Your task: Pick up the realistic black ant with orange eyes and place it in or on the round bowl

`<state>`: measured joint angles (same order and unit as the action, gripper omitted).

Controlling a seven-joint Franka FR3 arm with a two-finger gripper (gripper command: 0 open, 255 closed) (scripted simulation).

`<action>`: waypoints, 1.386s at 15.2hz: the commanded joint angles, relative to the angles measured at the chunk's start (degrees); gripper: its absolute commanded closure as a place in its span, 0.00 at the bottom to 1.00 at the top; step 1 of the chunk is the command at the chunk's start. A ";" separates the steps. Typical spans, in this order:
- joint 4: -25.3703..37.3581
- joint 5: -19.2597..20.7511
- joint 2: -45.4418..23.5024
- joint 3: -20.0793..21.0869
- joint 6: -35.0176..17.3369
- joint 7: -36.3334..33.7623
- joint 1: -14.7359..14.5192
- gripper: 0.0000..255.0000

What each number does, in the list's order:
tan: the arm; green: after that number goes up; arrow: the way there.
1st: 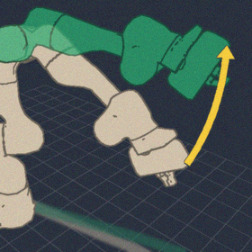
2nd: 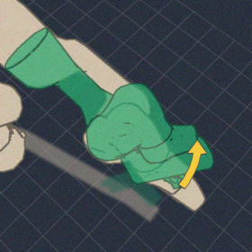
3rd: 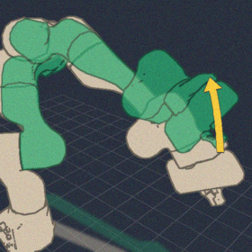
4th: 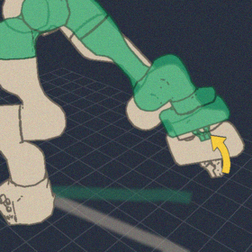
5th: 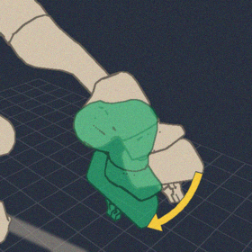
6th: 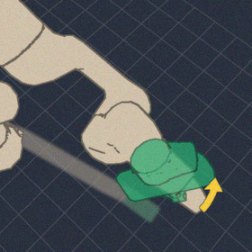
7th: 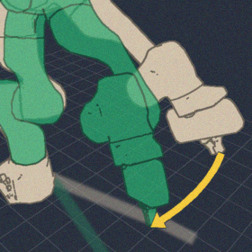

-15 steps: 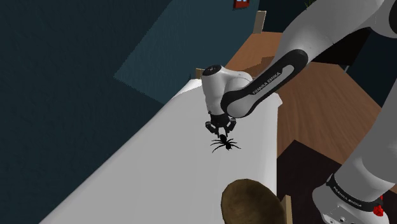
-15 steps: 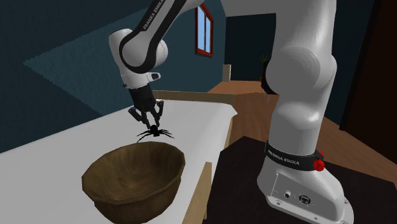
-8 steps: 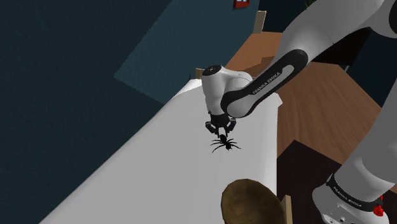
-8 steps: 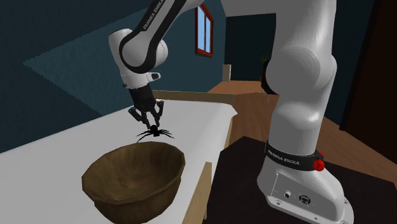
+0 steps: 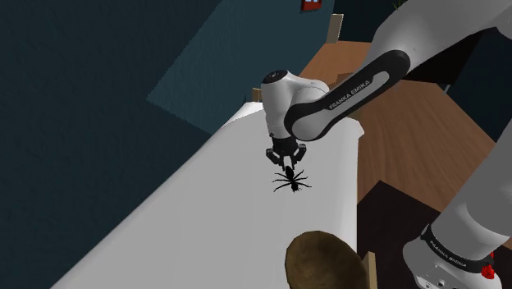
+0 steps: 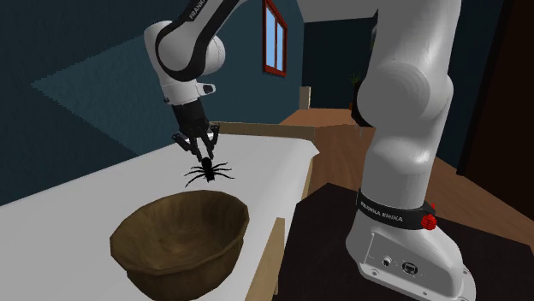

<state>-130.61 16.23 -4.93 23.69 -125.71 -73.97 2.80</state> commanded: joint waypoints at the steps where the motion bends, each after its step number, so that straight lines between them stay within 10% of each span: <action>1: 0.68 -0.78 0.94 0.13 1.45 0.71 0.01 1.00; 21: 7.85 -6.26 9.39 0.13 15.54 6.66 0.07 1.00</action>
<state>-122.96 10.26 3.87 23.87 -110.88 -67.64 2.86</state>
